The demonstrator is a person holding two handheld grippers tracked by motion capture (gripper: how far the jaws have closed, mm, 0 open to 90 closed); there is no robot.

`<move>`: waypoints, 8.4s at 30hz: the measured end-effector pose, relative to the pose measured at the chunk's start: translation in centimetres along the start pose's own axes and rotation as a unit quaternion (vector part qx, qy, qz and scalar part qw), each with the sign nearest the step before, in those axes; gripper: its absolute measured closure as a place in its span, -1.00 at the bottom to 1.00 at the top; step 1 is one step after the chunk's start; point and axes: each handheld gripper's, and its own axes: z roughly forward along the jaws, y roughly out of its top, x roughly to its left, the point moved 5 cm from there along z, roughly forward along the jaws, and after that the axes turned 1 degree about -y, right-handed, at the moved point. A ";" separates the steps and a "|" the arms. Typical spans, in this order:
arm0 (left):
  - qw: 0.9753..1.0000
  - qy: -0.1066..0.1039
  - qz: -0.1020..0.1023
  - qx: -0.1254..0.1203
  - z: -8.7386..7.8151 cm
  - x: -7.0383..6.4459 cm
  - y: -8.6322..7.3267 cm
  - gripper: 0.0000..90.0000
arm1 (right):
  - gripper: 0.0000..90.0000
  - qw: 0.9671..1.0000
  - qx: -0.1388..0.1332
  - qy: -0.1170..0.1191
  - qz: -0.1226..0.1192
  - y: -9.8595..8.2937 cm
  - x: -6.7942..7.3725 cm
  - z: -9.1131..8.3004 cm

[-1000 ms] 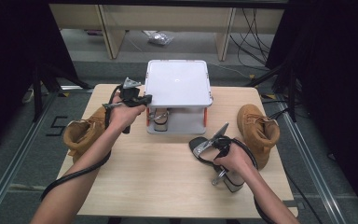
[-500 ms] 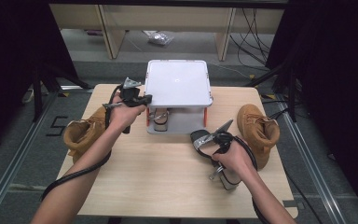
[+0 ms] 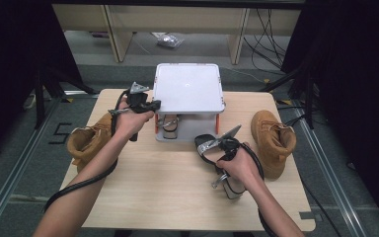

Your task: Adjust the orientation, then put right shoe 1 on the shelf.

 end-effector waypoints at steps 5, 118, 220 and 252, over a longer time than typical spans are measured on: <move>1.000 0.000 0.000 -0.001 0.0 0.0 0.0 0.99 | -0.03 1.000 -0.013 0.002 -0.003 0.3 0.3 0.0; 1.000 -0.005 -0.002 -0.002 -0.1 0.1 -0.1 0.99 | 0.69 0.990 -0.111 0.025 0.081 3.5 2.2 -4.1; 1.000 -0.006 0.005 0.003 -0.2 0.0 -0.1 0.99 | 1.00 0.988 -0.152 0.007 0.005 5.1 3.8 -1.0; 1.000 -0.006 0.010 0.000 -0.2 -0.1 -0.1 0.99 | 1.00 0.978 -0.207 -0.029 -0.002 8.0 2.9 0.1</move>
